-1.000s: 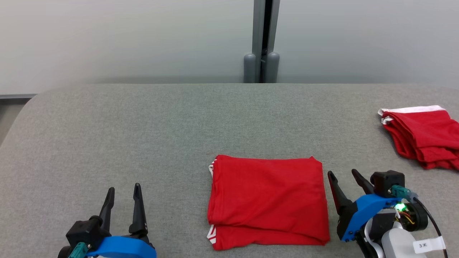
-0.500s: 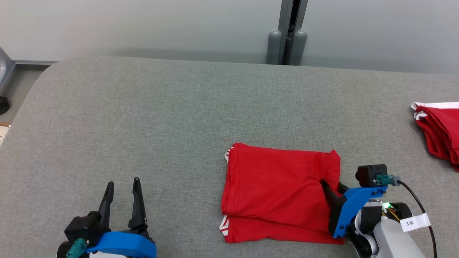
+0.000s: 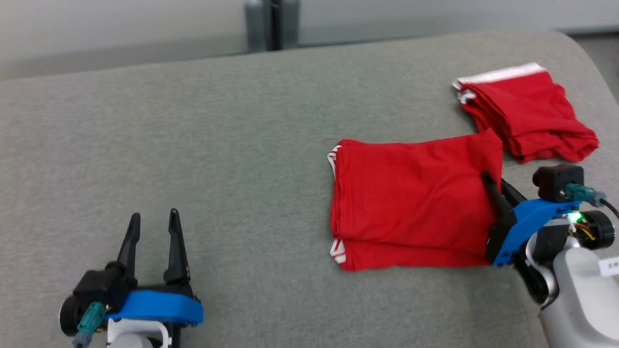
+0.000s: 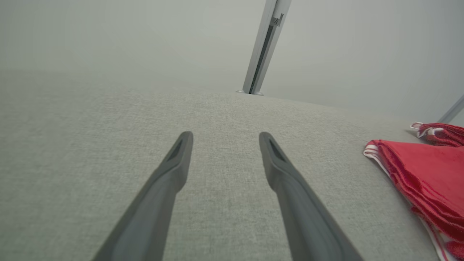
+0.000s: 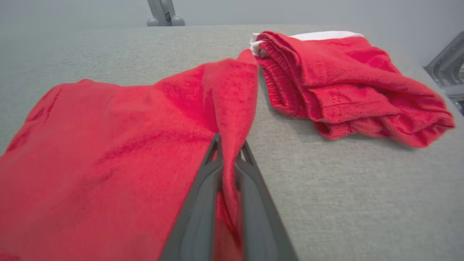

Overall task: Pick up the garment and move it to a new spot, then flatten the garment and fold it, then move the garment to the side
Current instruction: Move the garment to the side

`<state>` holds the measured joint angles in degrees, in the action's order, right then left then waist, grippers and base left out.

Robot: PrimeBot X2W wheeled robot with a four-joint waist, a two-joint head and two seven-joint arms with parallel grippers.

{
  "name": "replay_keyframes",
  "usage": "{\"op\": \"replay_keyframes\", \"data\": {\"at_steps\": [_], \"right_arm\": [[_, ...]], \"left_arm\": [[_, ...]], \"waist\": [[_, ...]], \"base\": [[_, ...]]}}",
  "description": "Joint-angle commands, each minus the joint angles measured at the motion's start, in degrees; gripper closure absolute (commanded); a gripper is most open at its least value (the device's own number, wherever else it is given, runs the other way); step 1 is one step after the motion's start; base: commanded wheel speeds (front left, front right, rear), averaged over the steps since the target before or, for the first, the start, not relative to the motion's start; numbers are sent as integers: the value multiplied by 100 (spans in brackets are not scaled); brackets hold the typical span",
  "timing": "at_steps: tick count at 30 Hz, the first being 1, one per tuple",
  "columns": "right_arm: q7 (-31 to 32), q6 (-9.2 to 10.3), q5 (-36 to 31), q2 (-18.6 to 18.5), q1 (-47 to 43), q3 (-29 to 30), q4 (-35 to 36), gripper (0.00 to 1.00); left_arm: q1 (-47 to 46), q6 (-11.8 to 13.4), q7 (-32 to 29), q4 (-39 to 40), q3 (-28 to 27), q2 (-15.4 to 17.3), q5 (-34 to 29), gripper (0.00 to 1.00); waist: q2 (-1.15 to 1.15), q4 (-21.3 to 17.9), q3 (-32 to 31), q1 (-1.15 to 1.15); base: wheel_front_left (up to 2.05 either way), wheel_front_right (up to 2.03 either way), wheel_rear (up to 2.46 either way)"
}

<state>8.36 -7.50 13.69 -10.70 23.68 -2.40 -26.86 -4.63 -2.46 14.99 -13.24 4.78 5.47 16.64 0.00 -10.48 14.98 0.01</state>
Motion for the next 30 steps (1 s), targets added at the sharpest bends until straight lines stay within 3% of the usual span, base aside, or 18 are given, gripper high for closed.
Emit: {"op": "replay_keyframes", "data": {"at_steps": [1,7,14,22,30], "right_arm": [[-16,2,25,-59,101,61,96,100],[-74,1,79,-70,246,87,437,100],[-131,1,21,20,672,-320,528,100],[94,1,183,-358,1704,-723,361,100],[637,2,387,-1492,2380,-346,-131,100]], "left_arm": [[-105,10,24,30,11,65,-46,0],[-303,31,-140,170,70,243,-175,0],[-487,-1,-330,260,168,376,-229,0],[-562,18,-320,214,239,365,-198,0],[-504,73,-295,231,339,306,-194,0]], "waist": [[0,-257,-15,-1],[0,-1042,377,-1],[0,-1370,612,-1],[0,-962,619,-1],[0,-181,732,-1]], "base": [[0,0,0],[0,0,0],[0,0,0],[0,0,0],[0,0,0]]}}
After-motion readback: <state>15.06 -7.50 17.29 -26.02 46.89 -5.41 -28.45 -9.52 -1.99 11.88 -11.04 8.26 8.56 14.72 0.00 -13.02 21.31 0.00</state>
